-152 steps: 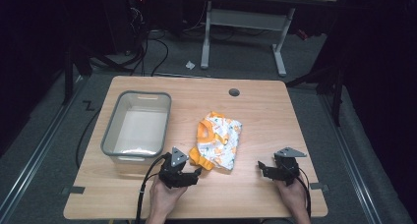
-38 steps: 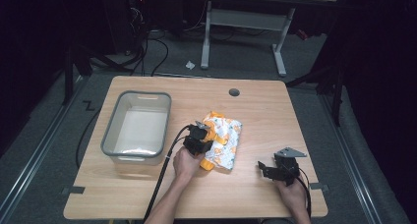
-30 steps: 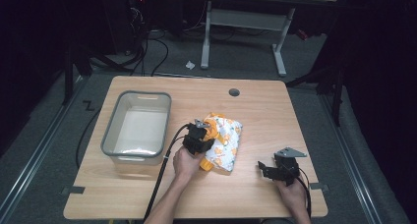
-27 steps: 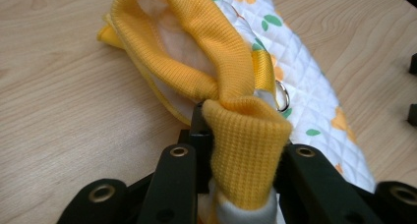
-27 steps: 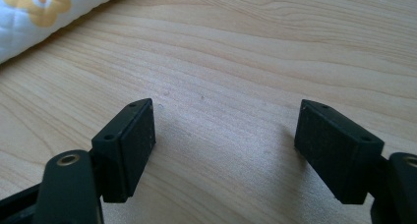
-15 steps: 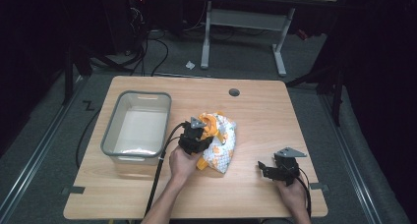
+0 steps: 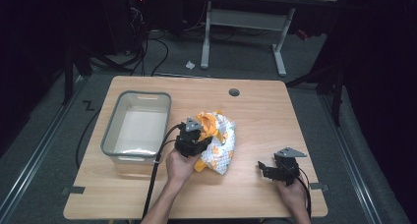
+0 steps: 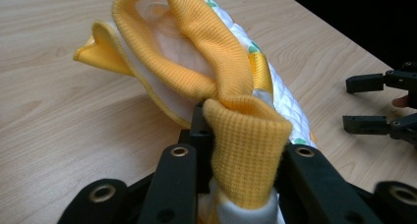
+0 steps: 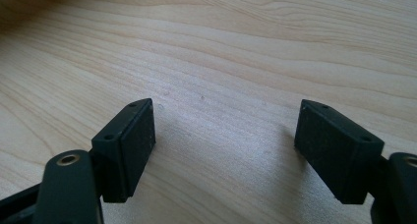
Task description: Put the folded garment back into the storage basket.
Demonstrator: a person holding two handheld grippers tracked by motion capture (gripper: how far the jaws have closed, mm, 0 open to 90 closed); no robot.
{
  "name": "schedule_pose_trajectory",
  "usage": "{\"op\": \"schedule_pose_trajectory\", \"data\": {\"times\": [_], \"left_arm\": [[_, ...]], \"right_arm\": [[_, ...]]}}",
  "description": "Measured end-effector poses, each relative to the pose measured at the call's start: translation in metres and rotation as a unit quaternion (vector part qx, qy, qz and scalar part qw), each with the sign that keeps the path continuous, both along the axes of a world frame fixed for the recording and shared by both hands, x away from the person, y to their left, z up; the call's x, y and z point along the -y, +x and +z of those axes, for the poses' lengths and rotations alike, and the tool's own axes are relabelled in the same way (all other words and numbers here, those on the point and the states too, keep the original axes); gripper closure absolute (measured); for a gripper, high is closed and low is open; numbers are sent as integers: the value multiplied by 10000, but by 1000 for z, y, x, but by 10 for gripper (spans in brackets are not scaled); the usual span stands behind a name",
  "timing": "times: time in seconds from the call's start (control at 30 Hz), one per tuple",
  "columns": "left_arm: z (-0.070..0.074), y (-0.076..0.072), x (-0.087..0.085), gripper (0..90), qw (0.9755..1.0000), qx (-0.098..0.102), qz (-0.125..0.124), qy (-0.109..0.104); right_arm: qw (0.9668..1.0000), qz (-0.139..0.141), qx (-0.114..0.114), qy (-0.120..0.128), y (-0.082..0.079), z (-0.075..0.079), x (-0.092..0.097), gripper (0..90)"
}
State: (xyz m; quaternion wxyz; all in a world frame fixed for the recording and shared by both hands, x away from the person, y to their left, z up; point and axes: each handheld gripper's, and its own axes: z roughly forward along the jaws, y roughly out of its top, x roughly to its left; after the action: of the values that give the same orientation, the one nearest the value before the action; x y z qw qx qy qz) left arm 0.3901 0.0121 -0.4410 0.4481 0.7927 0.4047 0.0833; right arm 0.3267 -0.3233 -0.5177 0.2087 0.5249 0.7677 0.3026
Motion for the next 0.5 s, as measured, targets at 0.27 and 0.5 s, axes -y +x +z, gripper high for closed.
{"op": "schedule_pose_trajectory", "data": {"times": [0.27,0.5], "left_arm": [[8,-5,-10,749,10000,50,32,-66],[16,-6,-22,749,9998,85,80,-155]], "right_arm": [[10000,0,1,0,0,0,0,236],[10000,1,0,1,0,0,0,236]]}}
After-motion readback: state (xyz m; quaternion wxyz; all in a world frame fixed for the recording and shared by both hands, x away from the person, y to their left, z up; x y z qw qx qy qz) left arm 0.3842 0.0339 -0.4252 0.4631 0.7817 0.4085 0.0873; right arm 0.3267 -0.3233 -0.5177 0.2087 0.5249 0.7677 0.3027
